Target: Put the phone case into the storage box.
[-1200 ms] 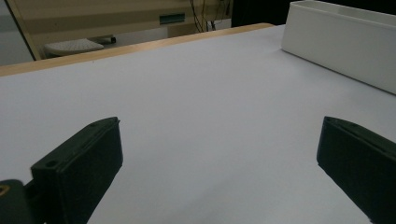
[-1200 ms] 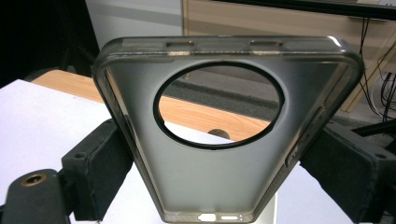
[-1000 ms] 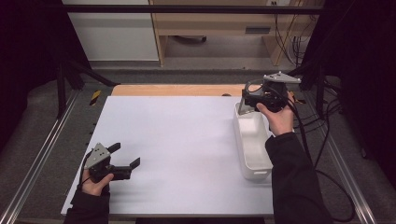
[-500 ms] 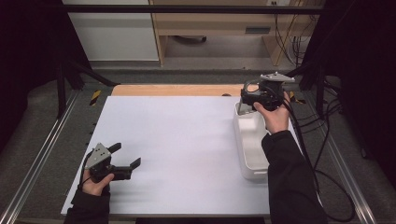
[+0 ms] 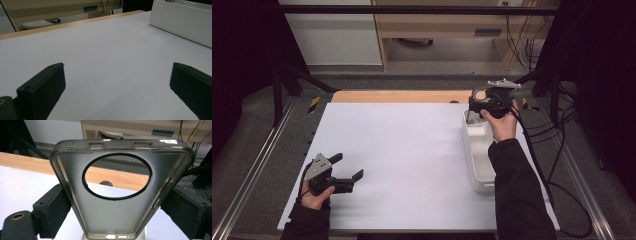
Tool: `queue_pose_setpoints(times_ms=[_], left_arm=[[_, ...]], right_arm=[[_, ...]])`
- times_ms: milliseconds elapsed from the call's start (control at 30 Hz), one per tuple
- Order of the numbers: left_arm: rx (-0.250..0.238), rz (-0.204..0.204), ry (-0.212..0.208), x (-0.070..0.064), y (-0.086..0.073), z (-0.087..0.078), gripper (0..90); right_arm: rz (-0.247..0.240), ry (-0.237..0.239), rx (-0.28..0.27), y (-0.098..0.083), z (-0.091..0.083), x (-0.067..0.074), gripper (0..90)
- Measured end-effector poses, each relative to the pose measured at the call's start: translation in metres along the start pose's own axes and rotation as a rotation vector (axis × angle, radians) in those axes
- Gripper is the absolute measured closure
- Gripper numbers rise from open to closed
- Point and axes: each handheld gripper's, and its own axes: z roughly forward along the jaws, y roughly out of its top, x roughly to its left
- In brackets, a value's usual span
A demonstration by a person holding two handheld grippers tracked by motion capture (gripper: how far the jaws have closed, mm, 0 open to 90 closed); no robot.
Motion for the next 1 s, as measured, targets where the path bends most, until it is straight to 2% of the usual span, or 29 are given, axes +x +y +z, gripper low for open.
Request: queue_pose_setpoints(times_ms=[467, 1000], left_arm=[[0.001, 0.006, 0.0, 0.0, 0.0, 0.001, 0.0], [0.007, 0.005, -0.004, 0.001, -0.002, 0.002, 0.0]], right_arm=[[0.03, -0.029, 0.01, -0.006, 0.019, -0.002, 11.5], [0.04, -0.054, 0.033, -0.015, 0.038, -0.002, 11.5]])
